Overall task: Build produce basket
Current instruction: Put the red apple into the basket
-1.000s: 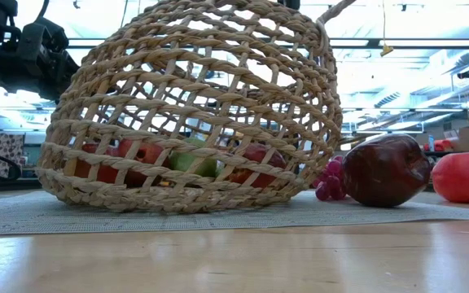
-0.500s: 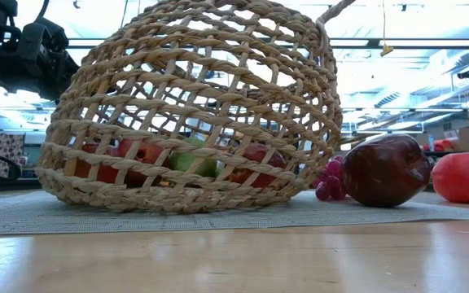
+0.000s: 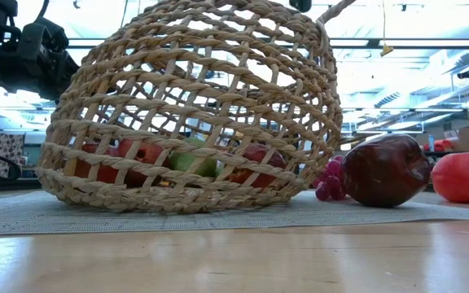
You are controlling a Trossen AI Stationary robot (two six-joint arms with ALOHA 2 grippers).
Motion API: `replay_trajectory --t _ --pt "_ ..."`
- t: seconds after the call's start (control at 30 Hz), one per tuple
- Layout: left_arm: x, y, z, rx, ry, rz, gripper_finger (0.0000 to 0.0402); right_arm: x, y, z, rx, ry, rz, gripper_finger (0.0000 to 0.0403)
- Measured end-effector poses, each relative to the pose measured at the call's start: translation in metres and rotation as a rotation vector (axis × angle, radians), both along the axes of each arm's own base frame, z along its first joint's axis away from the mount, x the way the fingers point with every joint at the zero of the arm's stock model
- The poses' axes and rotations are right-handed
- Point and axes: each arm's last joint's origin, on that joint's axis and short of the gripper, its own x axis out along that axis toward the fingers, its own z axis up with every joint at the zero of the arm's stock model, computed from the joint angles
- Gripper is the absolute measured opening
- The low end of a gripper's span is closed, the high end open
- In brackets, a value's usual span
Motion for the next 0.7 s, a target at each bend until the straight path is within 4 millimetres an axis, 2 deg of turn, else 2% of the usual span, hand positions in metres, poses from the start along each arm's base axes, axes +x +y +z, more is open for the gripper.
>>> replay_trajectory --t 0.1,0.33,0.5,0.7 --pt "0.000 0.000 0.000 0.000 0.000 0.000 0.0039 0.006 -0.001 -0.006 -0.028 0.027 -0.013 0.0351" --pt "0.000 0.000 0.000 0.000 0.000 0.000 0.0036 0.041 -0.002 -0.046 -0.039 0.187 0.000 0.0351" --pt "0.000 0.000 0.000 0.000 0.000 -0.001 0.0032 0.057 -0.002 -0.059 -0.064 0.292 0.014 0.0351" --pt "0.000 0.000 0.000 0.000 0.000 0.000 0.0039 0.069 -0.003 -0.065 -0.121 0.341 -0.019 0.0351"
